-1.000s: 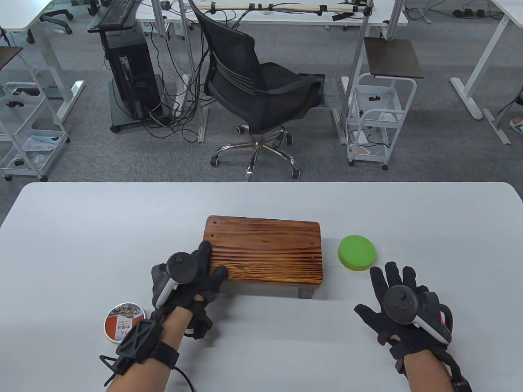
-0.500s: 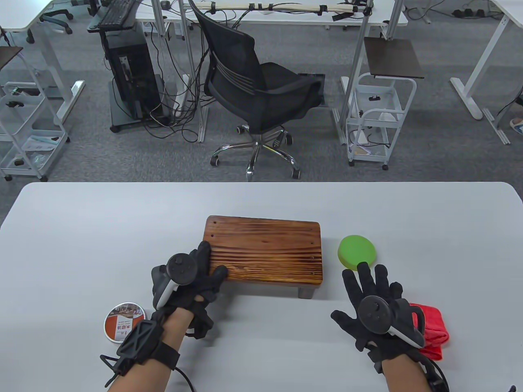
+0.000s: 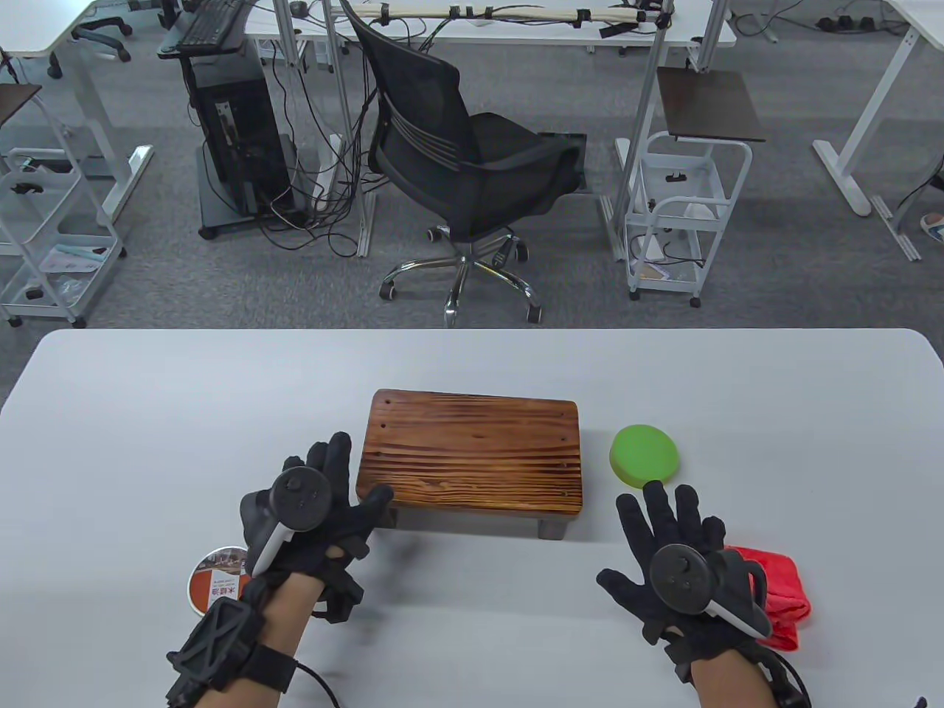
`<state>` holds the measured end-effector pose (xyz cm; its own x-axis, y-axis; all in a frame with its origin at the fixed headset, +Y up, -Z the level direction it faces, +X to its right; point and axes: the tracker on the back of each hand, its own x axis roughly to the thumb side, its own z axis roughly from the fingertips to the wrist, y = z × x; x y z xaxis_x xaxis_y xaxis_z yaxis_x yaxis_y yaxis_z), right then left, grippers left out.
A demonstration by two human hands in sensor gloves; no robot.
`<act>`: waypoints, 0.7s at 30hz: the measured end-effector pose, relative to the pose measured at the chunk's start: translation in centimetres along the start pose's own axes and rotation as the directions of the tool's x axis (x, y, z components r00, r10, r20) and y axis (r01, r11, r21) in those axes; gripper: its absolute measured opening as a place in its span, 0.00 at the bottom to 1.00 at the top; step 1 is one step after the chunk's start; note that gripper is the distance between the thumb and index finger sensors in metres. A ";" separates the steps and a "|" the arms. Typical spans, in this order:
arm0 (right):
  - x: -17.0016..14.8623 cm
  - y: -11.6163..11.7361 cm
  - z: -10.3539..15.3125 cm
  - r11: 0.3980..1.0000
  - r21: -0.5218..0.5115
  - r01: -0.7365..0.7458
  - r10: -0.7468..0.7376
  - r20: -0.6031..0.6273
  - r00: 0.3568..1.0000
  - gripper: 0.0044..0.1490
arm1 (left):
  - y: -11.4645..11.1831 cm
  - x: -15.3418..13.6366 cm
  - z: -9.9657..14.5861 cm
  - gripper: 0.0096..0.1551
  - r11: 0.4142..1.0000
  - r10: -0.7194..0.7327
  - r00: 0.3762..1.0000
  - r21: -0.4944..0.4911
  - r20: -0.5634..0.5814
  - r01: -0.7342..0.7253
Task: Dip and apply wood wax on stool
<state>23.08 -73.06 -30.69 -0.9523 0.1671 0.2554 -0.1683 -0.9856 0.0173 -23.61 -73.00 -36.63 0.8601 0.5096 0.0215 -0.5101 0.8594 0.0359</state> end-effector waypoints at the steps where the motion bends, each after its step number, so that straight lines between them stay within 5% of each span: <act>1: 0.1 0.0 0.0 1.000 0.002 0.001 -0.001 0.004 1.000 0.64 | 0.7 -0.1 0.5 0.65 1.000 -0.017 1.000 0.010 0.008 0.017; 8: 0.4 0.2 0.1 1.000 0.012 0.001 -0.001 0.023 1.000 0.63 | 4.5 -3.4 4.3 0.66 0.995 -0.052 0.998 0.081 -0.030 0.054; 13: 0.6 0.3 0.2 1.000 0.022 -0.002 0.001 0.034 0.999 0.63 | 5.3 -7.6 6.7 0.68 0.996 -0.031 0.991 0.084 -0.132 0.043; 21: 1.0 0.7 0.2 1.000 0.024 0.001 -0.002 0.050 0.999 0.62 | 4.7 -12.2 7.5 0.79 0.996 -0.051 0.962 -0.078 -0.267 0.031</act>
<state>22.08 -73.58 -30.25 -0.9381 0.1674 0.3033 -0.1627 -0.9858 0.0410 -36.47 -75.52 -29.25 0.8537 0.4580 -0.2479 -0.4817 0.8754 -0.0417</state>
